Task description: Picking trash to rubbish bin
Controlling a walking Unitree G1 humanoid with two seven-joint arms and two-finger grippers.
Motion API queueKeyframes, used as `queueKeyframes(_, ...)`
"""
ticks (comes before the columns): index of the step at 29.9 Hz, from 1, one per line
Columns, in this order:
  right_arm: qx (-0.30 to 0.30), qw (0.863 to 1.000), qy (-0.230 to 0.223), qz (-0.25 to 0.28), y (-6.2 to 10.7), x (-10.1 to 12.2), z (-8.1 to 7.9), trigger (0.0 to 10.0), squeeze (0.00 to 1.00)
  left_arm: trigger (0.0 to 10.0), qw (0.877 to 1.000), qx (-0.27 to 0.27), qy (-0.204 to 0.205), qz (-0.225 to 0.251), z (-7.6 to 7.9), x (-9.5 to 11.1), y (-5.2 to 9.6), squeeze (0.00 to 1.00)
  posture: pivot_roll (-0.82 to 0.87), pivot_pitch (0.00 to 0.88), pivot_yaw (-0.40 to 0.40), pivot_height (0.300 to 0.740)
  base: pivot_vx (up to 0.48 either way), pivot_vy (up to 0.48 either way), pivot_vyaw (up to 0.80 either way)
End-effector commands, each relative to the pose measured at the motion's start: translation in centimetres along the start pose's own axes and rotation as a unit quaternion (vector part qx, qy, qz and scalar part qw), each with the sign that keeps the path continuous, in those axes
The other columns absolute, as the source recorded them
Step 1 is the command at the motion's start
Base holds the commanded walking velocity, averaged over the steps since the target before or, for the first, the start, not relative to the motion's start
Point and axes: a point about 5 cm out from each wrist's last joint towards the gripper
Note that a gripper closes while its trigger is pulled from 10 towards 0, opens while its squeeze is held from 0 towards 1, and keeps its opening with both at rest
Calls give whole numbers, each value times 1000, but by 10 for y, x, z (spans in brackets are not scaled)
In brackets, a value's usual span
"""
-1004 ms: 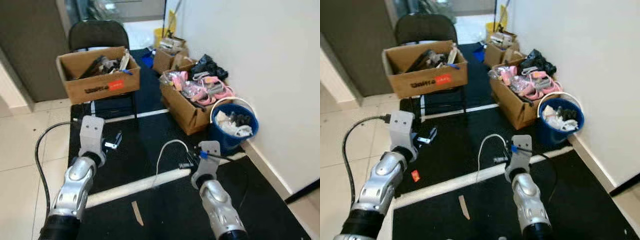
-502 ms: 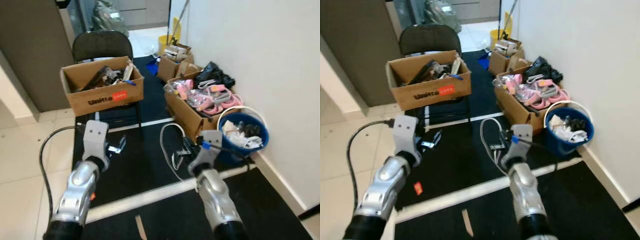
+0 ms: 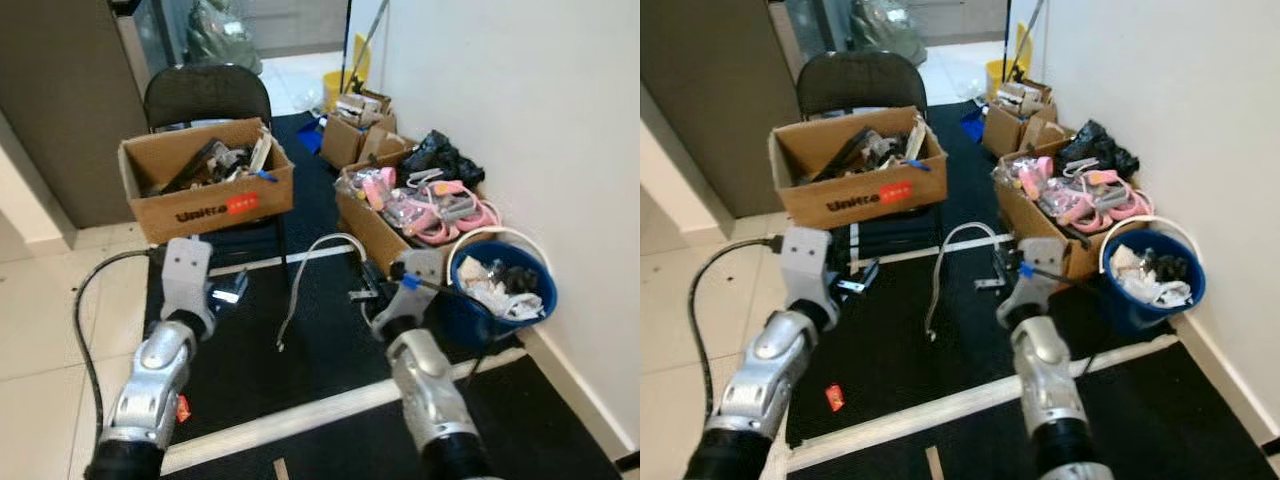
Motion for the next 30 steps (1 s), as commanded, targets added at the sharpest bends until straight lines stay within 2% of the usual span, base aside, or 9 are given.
queueKeyframes(1,-11,1000,4,-10,5,-4,7,10000,0,10000,1000,-3,2,-7,2,-3,0,0,0,136,54,740,360,0,0)
queueKeyframes(13,9,999,14,-27,7,-11,4,10000,0,10000,1000,1,0,-6,0,-1,1,0,10,143,48,740,361,0,0)
queueKeyframes(19,19,999,37,-30,6,-12,1,10000,0,10000,1000,2,0,-7,0,-2,1,0,10,141,46,740,363,0,0)
queueKeyframes(25,26,998,44,-33,6,-13,-1,10000,0,10000,1000,2,1,-7,1,-1,1,0,11,141,45,740,362,0,800)
queueKeyframes(30,25,998,43,-30,6,-13,-1,10000,0,10000,1000,3,1,-7,0,-1,1,0,12,140,44,740,362,0,0)
Point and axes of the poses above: a point about 5 cm out from each wrist's last joint towards the gripper, its own y axis pointing back from the gripper into the wrist, its own x axis along the axis of the wrist's last joint, z = x × y, and after that the axes turned 13 degrees about -y, right-handed
